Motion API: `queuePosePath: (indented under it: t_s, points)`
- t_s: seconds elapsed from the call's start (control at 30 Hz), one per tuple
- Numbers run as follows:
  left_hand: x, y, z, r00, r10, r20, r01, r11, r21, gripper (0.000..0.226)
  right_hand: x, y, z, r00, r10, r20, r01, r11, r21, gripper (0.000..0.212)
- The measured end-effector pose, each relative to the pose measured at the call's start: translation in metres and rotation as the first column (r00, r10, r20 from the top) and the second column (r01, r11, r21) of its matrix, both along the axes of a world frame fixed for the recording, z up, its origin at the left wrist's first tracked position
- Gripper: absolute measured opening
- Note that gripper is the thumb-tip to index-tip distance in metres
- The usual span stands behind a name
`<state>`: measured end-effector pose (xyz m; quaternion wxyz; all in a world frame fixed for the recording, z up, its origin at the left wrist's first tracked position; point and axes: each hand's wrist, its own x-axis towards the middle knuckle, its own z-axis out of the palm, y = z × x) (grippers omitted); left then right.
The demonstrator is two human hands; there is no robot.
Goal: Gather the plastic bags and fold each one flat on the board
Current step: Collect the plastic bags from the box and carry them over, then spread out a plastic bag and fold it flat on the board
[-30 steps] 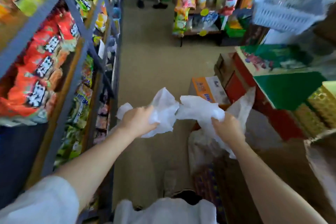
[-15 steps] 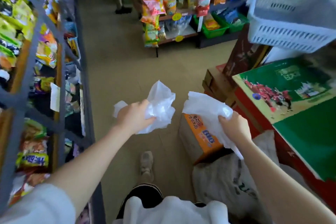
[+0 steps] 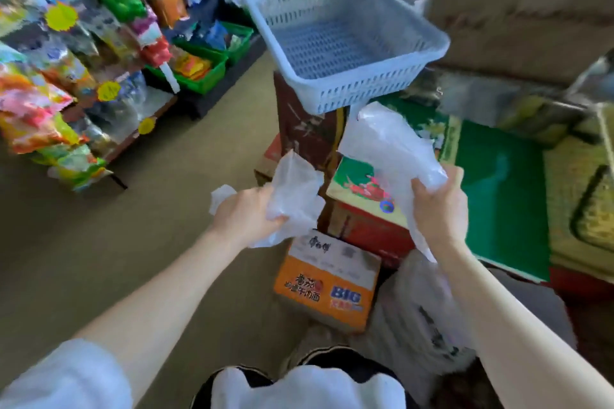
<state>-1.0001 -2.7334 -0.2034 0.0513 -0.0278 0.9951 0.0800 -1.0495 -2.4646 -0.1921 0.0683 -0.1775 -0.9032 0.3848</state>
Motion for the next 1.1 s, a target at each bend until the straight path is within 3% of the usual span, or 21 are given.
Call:
queuePosePath:
  t_s: [0.1, 0.23, 0.3, 0.4, 0.53, 0.67, 0.77, 0.83, 0.9, 0.97, 1.03, 1.1]
  points:
    - [-0.053, 0.026, 0.021, 0.974, -0.181, -0.137, 0.188, 0.981, 0.042, 0.048, -0.028, 0.029, 0.008, 0.985, -0.169, -0.027, 0.168, 0.986, -0.021, 0.035]
    - [-0.118, 0.075, 0.039, 0.763, -0.485, -0.426, 0.559, 0.827, 0.06, 0.053, -0.054, 0.063, 0.016, 0.946, -0.317, -0.071, 0.313, 0.947, -0.068, 0.031]
    - [-0.147, 0.106, 0.038, 0.72, -0.562, -0.408, 0.648, 0.755, 0.103, 0.056, -0.063, 0.074, 0.013, 0.94, -0.332, -0.079, 0.322, 0.939, -0.117, 0.028]
    - [-0.195, 0.151, 0.015, 0.739, -0.581, -0.34, 0.659, 0.728, 0.188, 0.055, -0.07, 0.086, 0.0, 0.934, -0.357, -0.009, 0.347, 0.914, -0.209, 0.031]
    - [-0.262, 0.184, -0.057, 0.764, -0.633, -0.128, 0.645, 0.757, 0.106, 0.044, -0.069, 0.094, -0.018, 0.84, -0.536, 0.086, 0.527, 0.766, -0.369, 0.037]
    - [-0.291, 0.218, -0.102, 0.695, -0.719, 0.004, 0.714, 0.691, 0.113, 0.048, -0.085, 0.092, -0.029, 0.734, -0.679, -0.036, 0.628, 0.697, -0.347, 0.029]
    - [-0.303, 0.228, -0.113, 0.637, -0.769, 0.057, 0.755, 0.636, 0.158, 0.067, -0.112, 0.083, -0.031, 0.73, -0.667, -0.147, 0.618, 0.737, -0.274, 0.026]
    - [-0.303, 0.222, -0.111, 0.638, -0.77, 0.006, 0.748, 0.621, 0.237, 0.08, -0.129, 0.08, -0.035, 0.795, -0.597, -0.112, 0.581, 0.801, -0.142, 0.032]
    - [-0.296, 0.212, -0.103, 0.657, -0.747, -0.102, 0.737, 0.608, 0.295, 0.086, -0.143, 0.082, -0.045, 0.878, -0.467, 0.105, 0.466, 0.884, 0.038, 0.06]
    - [-0.284, 0.2, -0.098, 0.67, -0.706, -0.232, 0.735, 0.586, 0.341, 0.085, -0.148, 0.087, -0.056, 0.89, -0.377, 0.256, 0.383, 0.923, 0.026, 0.078]
    - [-0.273, 0.191, -0.094, 0.631, -0.7, -0.334, 0.774, 0.539, 0.333, 0.078, -0.142, 0.09, -0.058, 0.903, -0.385, 0.191, 0.399, 0.916, -0.044, 0.074]
    - [-0.267, 0.189, -0.093, 0.581, -0.741, -0.338, 0.812, 0.503, 0.296, 0.074, -0.121, 0.091, -0.058, 0.896, -0.442, 0.039, 0.442, 0.897, 0.014, 0.062]
